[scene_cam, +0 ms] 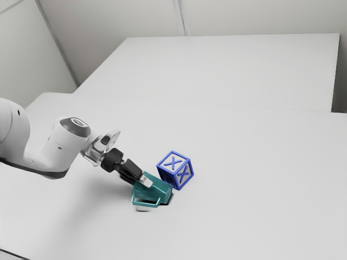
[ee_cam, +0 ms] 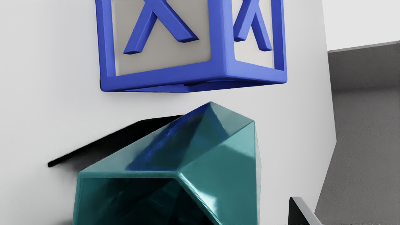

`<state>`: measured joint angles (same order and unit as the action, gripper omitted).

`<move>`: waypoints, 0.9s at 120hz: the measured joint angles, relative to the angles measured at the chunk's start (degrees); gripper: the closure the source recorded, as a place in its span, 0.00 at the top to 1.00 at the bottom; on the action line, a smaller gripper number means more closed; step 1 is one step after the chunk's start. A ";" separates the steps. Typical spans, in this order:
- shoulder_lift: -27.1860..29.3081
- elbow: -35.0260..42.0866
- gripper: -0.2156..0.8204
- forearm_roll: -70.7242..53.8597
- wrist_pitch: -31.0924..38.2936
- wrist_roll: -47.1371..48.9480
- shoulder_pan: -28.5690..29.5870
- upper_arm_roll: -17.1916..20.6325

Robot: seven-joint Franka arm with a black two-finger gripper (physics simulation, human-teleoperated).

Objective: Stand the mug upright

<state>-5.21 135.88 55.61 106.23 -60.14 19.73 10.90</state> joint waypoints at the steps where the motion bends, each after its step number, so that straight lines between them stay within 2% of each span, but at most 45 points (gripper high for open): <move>1: 0.00 -0.01 0.26 0.00 -0.03 -0.09 0.00 0.00; 15: 0.07 -0.06 0.15 0.02 -0.31 -1.25 -0.01 0.00; 33: 0.59 -0.07 0.08 0.01 -0.47 -2.44 -0.12 0.14; 57: 2.04 -0.07 0.08 -0.34 -0.37 -3.91 -0.16 0.64; 68: 4.69 -0.06 0.08 -1.67 0.07 -3.90 0.39 1.73; 92: 10.73 -1.16 0.07 -14.21 3.52 0.10 -0.30 2.88; 108: 12.34 -1.97 0.07 -24.27 7.24 4.42 -0.04 3.88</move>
<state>7.13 133.91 31.34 113.47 -55.71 19.68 14.78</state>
